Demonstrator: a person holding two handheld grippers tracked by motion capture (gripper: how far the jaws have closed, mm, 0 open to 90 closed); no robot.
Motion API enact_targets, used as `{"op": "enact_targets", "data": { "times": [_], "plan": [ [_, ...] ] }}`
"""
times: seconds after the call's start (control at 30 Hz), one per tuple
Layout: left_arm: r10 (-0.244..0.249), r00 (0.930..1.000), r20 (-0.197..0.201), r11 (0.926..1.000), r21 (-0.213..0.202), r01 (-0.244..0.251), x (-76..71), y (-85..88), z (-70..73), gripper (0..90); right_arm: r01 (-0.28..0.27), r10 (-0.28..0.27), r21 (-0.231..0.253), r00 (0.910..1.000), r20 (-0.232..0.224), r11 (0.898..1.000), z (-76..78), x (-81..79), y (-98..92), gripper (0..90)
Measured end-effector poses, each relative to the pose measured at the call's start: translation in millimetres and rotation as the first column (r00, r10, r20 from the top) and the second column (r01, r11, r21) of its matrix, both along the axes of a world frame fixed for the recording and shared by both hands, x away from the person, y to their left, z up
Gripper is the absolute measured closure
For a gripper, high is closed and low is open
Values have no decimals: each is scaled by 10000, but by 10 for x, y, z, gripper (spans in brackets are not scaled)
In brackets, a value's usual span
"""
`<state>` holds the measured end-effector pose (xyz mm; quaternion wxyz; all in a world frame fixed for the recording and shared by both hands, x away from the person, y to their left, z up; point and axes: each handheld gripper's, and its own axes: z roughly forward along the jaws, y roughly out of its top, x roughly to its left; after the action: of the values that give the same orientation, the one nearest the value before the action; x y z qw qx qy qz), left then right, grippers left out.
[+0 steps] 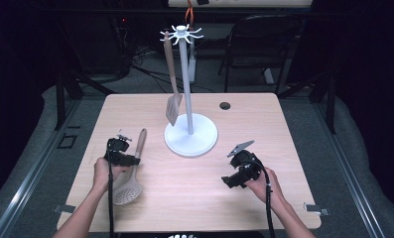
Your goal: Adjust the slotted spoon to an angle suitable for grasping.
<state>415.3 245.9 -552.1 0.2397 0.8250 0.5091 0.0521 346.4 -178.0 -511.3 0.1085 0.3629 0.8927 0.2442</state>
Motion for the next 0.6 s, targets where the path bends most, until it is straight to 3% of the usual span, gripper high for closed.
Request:
{"op": "enact_targets", "data": {
  "times": [0.6],
  "plan": [
    [-153,9986,-504,9997,185,162,-73,113,42,713,-100,97,-171,9998,-146,9998,-29,8,-14,139]
  ]
}}
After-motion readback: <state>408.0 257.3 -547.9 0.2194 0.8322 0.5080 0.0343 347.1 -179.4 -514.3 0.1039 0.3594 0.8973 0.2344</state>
